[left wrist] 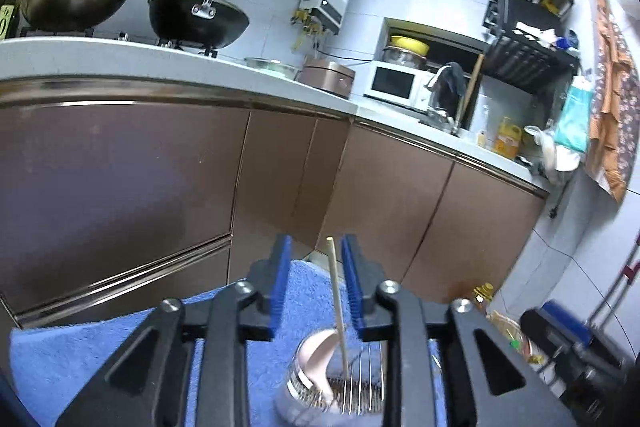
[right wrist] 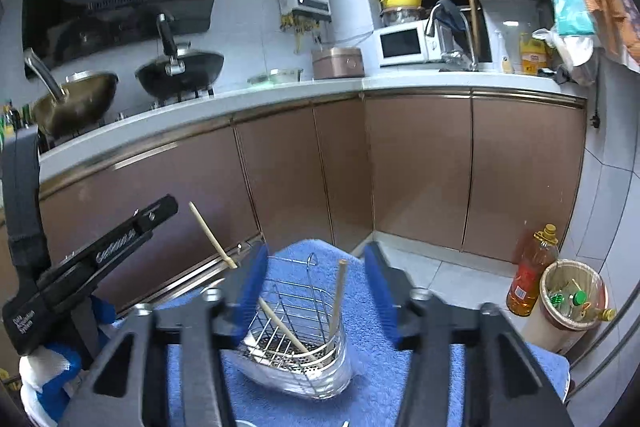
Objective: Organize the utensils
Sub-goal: 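Insert the chopstick into the rack cup with the left tool while the right tool inserts its chopstick, then open both tools and pull them back over the remaining utensils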
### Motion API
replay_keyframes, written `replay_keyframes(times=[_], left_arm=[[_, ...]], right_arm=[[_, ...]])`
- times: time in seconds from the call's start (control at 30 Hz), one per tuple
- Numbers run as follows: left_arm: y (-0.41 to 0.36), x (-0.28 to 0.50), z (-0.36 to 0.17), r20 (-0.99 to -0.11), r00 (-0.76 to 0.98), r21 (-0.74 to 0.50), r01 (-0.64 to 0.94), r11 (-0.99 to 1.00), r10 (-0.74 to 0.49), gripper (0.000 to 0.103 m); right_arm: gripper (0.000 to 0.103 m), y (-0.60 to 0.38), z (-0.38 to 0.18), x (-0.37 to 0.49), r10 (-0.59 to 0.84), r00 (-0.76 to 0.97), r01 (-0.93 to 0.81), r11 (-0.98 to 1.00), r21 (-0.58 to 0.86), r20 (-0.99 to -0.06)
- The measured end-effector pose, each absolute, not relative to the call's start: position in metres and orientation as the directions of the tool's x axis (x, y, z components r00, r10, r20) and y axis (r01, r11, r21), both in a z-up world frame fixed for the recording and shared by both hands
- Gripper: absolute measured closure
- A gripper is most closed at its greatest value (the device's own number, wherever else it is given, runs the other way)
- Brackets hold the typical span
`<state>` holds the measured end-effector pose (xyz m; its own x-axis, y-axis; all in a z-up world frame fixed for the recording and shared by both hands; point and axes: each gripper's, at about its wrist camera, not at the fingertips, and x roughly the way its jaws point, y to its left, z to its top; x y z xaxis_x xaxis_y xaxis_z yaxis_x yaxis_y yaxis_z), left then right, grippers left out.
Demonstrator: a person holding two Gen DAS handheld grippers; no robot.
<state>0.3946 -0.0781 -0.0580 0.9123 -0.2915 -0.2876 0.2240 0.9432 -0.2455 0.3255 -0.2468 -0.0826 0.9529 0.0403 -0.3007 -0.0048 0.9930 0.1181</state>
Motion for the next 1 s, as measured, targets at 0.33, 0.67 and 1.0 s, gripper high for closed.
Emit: replay_keyframes(times=[0.33, 0.67, 1.0], left_arm=[[-0.012, 0.319, -0.040, -0.363, 0.871, -0.262, 0.246, 0.933, -0.332, 0.059], [0.039, 0.228, -0.043, -0.408, 0.862, -0.239, 0.218, 0.946, -0.302, 0.052], [0.061, 0.167, -0.056, -0.444, 0.843, -0.263, 0.201, 0.944, -0.304, 0.048]], right_arm=[[0.000, -0.258, -0.055, 0.233, 0.041, 0.971, -0.003, 0.987, 0.160, -0.236], [0.000, -0.260, -0.046, 0.157, 0.073, 0.984, -0.040, 0.978, 0.203, -0.160], [0.000, -0.249, -0.055, 0.118, 0.116, 0.965, -0.060, 0.970, 0.235, -0.235]])
